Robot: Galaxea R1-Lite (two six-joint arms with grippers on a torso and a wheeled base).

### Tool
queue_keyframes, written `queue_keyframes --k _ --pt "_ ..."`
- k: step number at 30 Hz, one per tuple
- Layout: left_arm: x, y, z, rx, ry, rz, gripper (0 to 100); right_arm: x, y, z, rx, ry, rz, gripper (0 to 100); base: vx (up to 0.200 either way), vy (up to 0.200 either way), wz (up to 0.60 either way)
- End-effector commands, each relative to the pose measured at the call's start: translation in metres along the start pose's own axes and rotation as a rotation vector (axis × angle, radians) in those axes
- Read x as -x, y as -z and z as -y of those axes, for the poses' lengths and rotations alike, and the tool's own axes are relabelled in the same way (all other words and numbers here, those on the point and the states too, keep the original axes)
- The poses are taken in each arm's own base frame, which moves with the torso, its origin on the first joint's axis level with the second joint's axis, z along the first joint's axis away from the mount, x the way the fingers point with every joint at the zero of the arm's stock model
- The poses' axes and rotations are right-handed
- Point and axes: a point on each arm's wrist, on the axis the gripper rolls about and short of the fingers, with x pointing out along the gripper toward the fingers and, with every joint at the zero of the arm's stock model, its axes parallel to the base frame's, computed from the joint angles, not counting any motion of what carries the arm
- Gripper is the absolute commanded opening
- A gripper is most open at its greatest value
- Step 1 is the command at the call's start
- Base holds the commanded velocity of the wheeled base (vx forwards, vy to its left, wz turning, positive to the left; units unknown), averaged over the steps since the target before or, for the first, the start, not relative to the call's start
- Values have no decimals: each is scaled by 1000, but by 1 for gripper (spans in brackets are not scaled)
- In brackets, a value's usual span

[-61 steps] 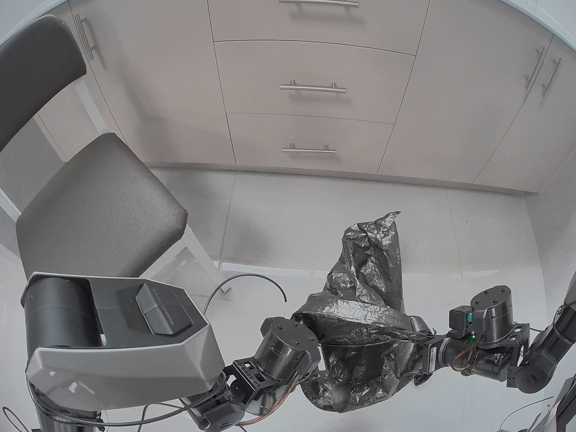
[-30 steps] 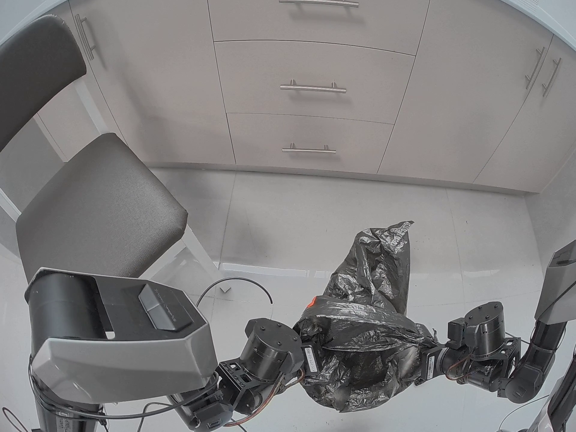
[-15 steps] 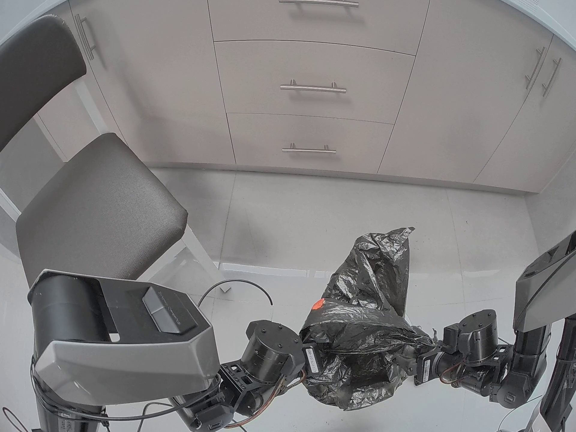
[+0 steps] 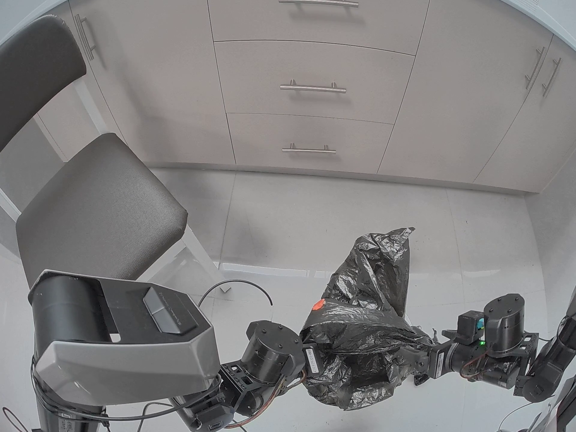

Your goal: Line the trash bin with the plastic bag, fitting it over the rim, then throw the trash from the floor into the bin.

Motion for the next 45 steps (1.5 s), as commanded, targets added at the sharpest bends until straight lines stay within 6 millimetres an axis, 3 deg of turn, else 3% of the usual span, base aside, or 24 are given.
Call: queue_keyframes --k 1,2,3,4,8,12,18,31,45 --pt "0 0 0 6 0 0 0 5 -87 -2 -84 -3 234 100 0 0 0" --pt "0 0 0 6 0 0 0 2 -101 -4 -104 1 255 100 0 0 0" --pt "0 0 -1 7 -3 0 0 1 -103 -4 -108 3 257 100 0 0 0" --pt "0 0 -1 7 -3 0 0 -9 -125 -9 -137 16 288 100 0 0 0" --pt "0 -1 -1 6 0 2 0 -38 -159 -16 -153 71 322 100 0 0 0" --pt "1 1 -1 3 -3 -2 0 -64 -171 -22 -149 78 304 100 0 0 0" --pt "2 0 -1 7 14 15 0 -88 -167 -26 -142 84 255 100 0 0 0" --pt "1 1 -3 5 9 12 0 -94 -150 -15 -161 117 186 100 0 0 0" --pt "1 1 -4 7 7 11 0 -133 -139 -18 -186 124 141 100 0 0 0"
